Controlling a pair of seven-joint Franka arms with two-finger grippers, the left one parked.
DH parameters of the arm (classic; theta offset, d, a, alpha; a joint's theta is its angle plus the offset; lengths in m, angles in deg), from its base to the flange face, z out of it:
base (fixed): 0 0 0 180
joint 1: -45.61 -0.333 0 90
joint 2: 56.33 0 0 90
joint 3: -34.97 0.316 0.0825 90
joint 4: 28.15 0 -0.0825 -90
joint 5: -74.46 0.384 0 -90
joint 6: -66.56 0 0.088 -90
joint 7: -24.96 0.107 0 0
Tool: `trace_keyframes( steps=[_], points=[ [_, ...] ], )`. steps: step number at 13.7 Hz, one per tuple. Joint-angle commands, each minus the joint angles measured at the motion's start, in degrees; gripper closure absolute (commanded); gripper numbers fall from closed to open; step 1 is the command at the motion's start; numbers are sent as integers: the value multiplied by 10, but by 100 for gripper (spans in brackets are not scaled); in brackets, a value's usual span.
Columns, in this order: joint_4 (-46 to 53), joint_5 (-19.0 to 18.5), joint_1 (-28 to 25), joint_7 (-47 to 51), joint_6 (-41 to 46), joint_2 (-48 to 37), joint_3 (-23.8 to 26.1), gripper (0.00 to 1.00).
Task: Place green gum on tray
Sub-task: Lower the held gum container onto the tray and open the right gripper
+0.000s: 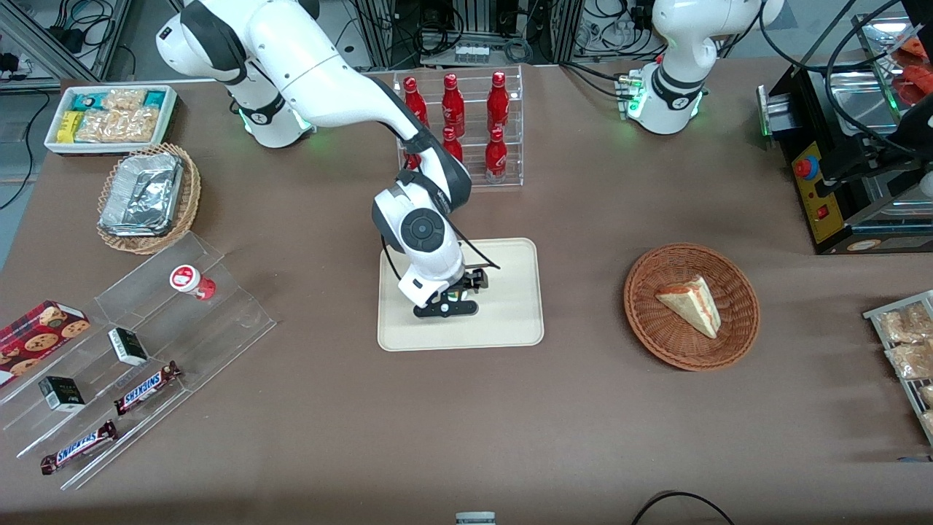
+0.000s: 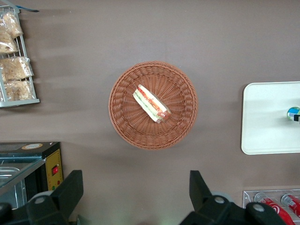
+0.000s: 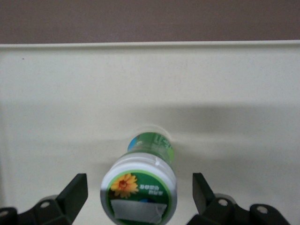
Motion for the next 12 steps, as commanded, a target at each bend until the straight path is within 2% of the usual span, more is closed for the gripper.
trace_keyframes(
  steps=[1, 5, 8, 12],
  points=[
    [13, 7, -1, -12, 3, 6, -4, 1],
    [12, 6, 1, -29, 15, 0, -4, 1],
    [12, 6, 4, -32, 71, -30, -7, 1],
    [13, 6, 21, -59, 187, -102, -9, 1]
  ],
)
